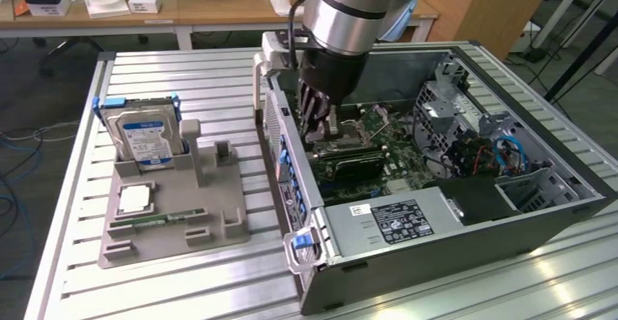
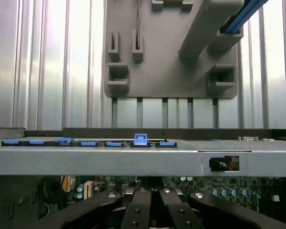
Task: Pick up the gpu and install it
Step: 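Press down on the gpu until it lock into place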
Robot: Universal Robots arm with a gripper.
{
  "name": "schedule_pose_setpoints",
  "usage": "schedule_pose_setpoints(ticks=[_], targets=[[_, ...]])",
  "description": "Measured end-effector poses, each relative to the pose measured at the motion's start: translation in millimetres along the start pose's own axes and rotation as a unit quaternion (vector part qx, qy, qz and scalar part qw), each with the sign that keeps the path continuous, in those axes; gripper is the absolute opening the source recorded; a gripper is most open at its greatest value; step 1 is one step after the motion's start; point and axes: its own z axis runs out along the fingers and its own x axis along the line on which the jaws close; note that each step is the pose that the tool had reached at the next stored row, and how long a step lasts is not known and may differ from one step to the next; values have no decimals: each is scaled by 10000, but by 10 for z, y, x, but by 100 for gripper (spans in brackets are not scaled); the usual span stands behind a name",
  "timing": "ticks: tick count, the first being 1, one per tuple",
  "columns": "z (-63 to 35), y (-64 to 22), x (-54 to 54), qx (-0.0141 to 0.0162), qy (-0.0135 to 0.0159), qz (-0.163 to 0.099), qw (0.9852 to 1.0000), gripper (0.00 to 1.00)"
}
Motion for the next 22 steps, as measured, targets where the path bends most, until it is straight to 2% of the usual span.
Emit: schedule_pose_setpoints(ticks=[11,13,15,17,19,22], targets=[[78,3,0,-14,5,0,10000,11],[65,0,-2,-59,-1,-3,10000,11],[34,3,-3,-143,-9,-2,9999,11],[-16,-8,0,-237,6,-3,9997,11],[-34,-68,-1,-265,6,-4,9996,11],[-51,-189,-3,-274,10,-22,9996,11]])
